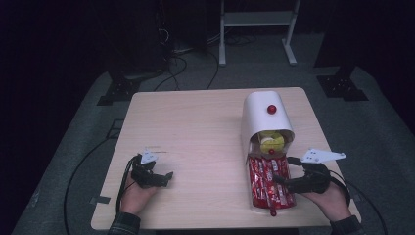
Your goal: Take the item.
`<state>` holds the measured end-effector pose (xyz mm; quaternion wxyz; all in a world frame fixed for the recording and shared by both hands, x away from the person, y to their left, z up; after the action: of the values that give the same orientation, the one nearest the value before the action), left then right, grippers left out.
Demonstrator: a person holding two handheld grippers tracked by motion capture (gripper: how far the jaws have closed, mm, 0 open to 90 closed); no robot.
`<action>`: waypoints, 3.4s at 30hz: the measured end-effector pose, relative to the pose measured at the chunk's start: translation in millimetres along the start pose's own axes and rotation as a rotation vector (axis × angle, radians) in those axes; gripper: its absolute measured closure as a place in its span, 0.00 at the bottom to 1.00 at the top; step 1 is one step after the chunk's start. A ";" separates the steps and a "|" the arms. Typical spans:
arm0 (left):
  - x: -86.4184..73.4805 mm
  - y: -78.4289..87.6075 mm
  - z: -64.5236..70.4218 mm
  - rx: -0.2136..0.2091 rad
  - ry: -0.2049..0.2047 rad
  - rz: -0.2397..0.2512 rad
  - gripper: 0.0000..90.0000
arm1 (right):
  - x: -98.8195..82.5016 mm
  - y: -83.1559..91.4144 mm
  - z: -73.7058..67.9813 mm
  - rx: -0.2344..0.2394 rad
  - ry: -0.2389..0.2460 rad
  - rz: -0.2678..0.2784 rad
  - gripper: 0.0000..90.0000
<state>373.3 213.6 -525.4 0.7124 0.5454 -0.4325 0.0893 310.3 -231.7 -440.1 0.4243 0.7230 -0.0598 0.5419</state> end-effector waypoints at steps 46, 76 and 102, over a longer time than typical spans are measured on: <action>0.0 -0.2 0.5 0.000 0.003 0.002 0.00 | -5.6 -27.0 -25.9 0.060 0.122 -0.065 0.32; 0.0 0.0 0.2 0.001 -0.001 0.000 0.00 | -10.6 -27.6 -25.3 0.040 0.151 -0.099 0.56; 0.0 -0.1 0.5 0.000 0.002 0.002 0.00 | -6.6 -21.6 -24.6 0.100 0.101 -0.102 0.93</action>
<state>373.2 213.1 -525.5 0.7128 0.5449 -0.4323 0.0905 301.4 -203.8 -456.1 0.4170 0.7172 0.0257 0.5577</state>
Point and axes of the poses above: each handheld gripper's, and its own axes: y roughly backward along the jaws, x roughly out of its top, z roughly to its right, the point moved 6 cm from there along -y, roughly forward along the jaws, and after that the axes turned 4 degrees about y, right-handed, at the moved point
